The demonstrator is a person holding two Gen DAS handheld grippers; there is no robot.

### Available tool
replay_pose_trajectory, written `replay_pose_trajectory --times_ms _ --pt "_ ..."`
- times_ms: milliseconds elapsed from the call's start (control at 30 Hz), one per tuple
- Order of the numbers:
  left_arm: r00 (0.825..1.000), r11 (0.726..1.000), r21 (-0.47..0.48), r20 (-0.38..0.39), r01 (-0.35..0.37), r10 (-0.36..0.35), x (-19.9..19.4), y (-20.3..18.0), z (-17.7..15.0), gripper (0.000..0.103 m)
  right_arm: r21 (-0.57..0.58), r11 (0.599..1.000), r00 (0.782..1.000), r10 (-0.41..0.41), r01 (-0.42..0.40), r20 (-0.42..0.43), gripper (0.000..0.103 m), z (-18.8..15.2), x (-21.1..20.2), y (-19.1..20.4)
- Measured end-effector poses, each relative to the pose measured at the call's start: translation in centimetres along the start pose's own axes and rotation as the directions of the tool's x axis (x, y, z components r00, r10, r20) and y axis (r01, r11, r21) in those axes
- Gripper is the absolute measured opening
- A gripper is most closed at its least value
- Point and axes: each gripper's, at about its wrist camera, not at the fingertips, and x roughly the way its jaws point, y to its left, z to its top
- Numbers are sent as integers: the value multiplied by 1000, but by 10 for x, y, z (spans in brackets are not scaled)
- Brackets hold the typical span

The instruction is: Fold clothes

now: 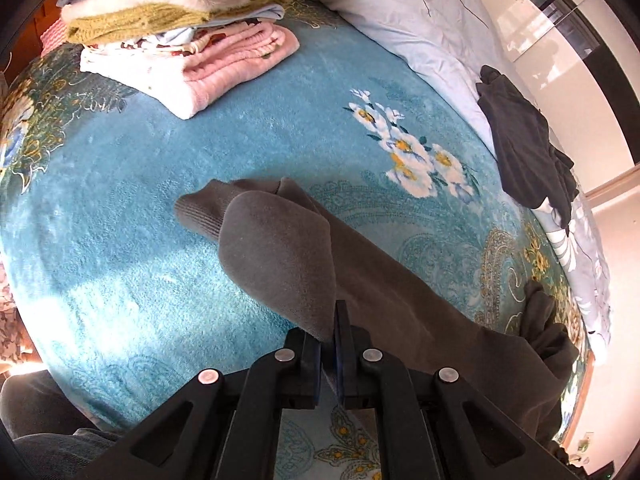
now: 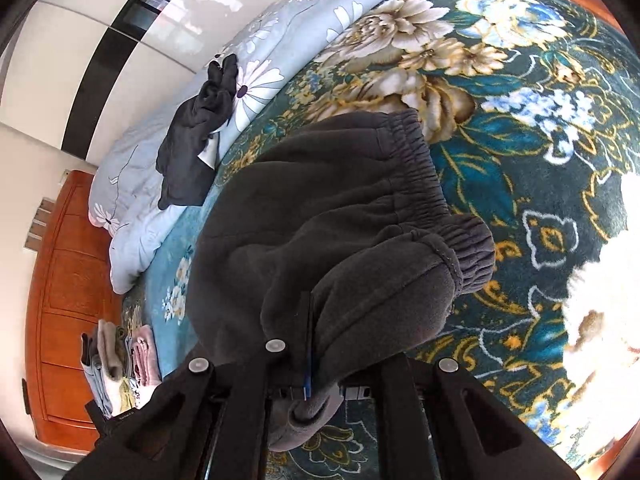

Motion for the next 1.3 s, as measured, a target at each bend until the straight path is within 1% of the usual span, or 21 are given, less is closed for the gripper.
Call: replay_pose_trajectory --times_ms 67,133,200,300,400,433,500,533,600,667,733,800,833,900,1000,1067,1133,1167,1200,1233,1300 --pt "999 999 34 34 -4 3 -18 -12 14 5 -15 999 999 41 -41 11 9 15 -6 13" --pt "994 998 53 102 43 -48 -50 -27 34 5 -54 994 994 94 -92 47 9 31 -20 34" --pt "979 991 107 177 83 -101 -88 -46 51 5 -111 985 985 144 -134 90 9 46 -40 57" --pt "947 971 214 275 109 -167 -135 -69 57 5 -194 960 957 234 -200 170 9 57 -77 83" --pt "946 966 242 282 89 -158 -135 -66 43 5 -212 953 939 264 -218 221 9 54 -100 79" --pt "962 969 240 246 56 -116 -117 -61 36 5 -201 958 943 248 -204 222 9 50 -99 71" --pt "990 973 232 140 -15 -18 -71 -47 19 5 -150 979 968 168 -141 188 9 40 -84 42" --pt "996 975 218 83 -37 19 -47 -38 8 5 -118 988 979 122 -104 161 9 33 -74 25" --pt "997 979 190 -19 -73 78 -9 -25 -10 5 -42 999 996 38 -35 86 9 13 -50 -15" --pt "987 981 165 -108 -100 118 19 -20 -24 5 23 999 999 -27 26 24 9 -6 -30 -51" --pt "984 974 188 -100 -125 146 25 -28 -29 5 96 994 999 -43 44 -17 9 -21 -18 -80" --pt "974 951 250 -88 -182 210 32 -34 -34 5 145 989 999 -30 33 -26 9 -27 -16 -96" --pt "971 949 251 -97 -190 220 36 -33 -35 6 155 987 999 -25 29 -29 9 -28 -15 -101" --pt "972 967 189 -129 -170 196 39 -21 -34 7 138 989 998 -38 45 -48 9 -26 -13 -99" --pt "984 991 89 -136 -100 112 34 -1 -29 10 111 992 995 -43 52 -86 9 -19 -13 -96" --pt "991 996 41 -109 -76 80 28 8 -27 22 95 994 993 -38 49 -115 10 -14 -19 -92" --pt "993 996 -7 -74 -88 87 22 17 -25 44 69 996 988 -43 54 -147 17 -8 -26 -87" --pt "994 996 -35 -65 -87 84 20 22 -23 46 33 996 983 -71 77 -168 21 -5 -31 -82" --pt "995 994 -65 -57 -85 81 18 26 -22 48 -9 995 978 -103 103 -182 34 -2 -36 -77" --pt "996 993 -87 -50 -81 77 16 29 -20 48 -56 990 973 -140 132 -183 37 2 -41 -72" --pt "996 989 -118 -31 -88 85 14 31 -18 50 -107 978 971 -194 180 -140 38 12 -55 -67"
